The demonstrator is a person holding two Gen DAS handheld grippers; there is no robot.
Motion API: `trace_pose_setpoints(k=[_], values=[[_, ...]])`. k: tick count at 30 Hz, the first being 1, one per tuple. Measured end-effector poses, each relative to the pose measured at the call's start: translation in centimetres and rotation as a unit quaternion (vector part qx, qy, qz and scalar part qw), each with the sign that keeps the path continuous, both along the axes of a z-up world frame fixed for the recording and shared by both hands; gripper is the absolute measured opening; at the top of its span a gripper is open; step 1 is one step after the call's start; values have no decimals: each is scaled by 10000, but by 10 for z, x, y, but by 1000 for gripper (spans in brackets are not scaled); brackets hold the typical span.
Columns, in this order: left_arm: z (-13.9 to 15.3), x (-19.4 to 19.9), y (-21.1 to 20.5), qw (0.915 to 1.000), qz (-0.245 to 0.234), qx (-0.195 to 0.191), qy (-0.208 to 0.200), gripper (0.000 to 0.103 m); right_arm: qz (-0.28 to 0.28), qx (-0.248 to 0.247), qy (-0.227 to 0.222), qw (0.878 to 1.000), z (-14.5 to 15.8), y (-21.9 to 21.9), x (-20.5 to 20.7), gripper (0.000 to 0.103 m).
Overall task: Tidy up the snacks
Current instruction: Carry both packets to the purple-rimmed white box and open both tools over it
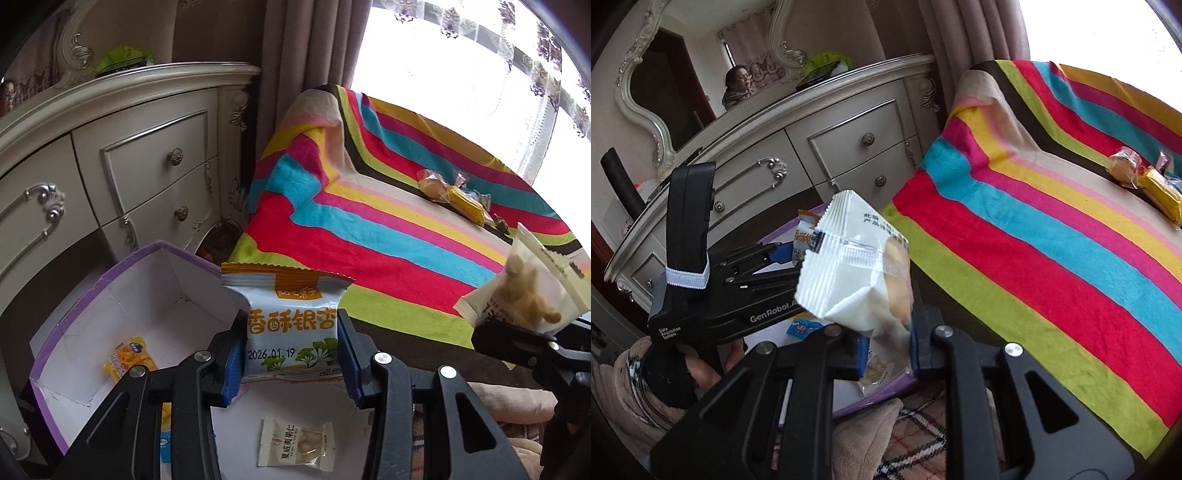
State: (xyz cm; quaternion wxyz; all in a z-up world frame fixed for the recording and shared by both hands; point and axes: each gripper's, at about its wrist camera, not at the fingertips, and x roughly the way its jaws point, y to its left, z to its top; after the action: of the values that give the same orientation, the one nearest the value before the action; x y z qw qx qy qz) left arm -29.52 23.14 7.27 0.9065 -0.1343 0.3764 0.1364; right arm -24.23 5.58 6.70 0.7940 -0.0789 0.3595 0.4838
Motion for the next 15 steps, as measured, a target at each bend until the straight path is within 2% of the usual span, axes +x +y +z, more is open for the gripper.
trace_pose_setpoints(k=[15], values=[[-18,-28,45,9976,662,-131,159,45,851,-419,-215,9953,-16,55,-35,20]])
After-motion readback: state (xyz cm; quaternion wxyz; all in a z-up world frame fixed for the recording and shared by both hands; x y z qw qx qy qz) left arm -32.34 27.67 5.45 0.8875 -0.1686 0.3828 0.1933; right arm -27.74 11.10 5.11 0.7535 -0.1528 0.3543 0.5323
